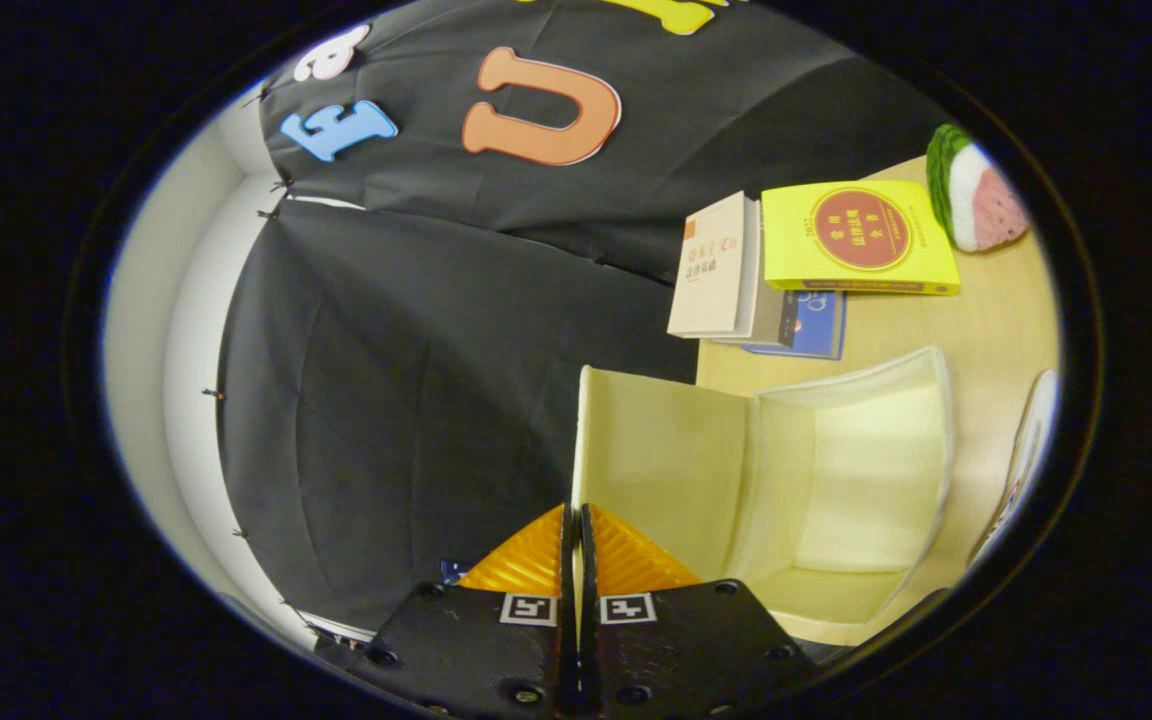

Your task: Open the storage box then place both shoes into the box .Put the left shoe in first, then the right shoe, with the right side of both shoes facing outward in a uniform manner.

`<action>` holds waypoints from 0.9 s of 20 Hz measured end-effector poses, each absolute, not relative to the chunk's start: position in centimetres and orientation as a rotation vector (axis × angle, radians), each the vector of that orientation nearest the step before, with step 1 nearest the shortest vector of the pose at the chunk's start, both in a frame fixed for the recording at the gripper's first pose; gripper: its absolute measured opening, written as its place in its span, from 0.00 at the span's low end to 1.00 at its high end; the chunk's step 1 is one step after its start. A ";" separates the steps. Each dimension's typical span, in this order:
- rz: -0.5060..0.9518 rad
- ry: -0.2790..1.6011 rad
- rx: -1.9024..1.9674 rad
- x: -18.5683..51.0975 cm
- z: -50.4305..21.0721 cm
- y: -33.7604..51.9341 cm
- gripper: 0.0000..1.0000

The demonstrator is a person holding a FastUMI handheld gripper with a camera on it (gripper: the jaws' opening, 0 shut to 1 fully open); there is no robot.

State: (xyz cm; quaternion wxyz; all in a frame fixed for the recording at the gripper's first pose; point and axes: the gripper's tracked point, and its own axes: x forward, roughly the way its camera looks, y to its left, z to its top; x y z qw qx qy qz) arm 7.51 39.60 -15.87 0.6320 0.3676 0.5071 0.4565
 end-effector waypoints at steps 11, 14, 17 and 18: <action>1.056 1.263 0.621 4.1 -18.1 45.3 0.79; 0.971 1.271 0.492 4.9 -21.2 42.4 0.92; 0.903 1.274 0.447 5.9 -23.7 39.0 0.96; 0.871 1.283 0.432 6.1 -24.9 37.3 0.96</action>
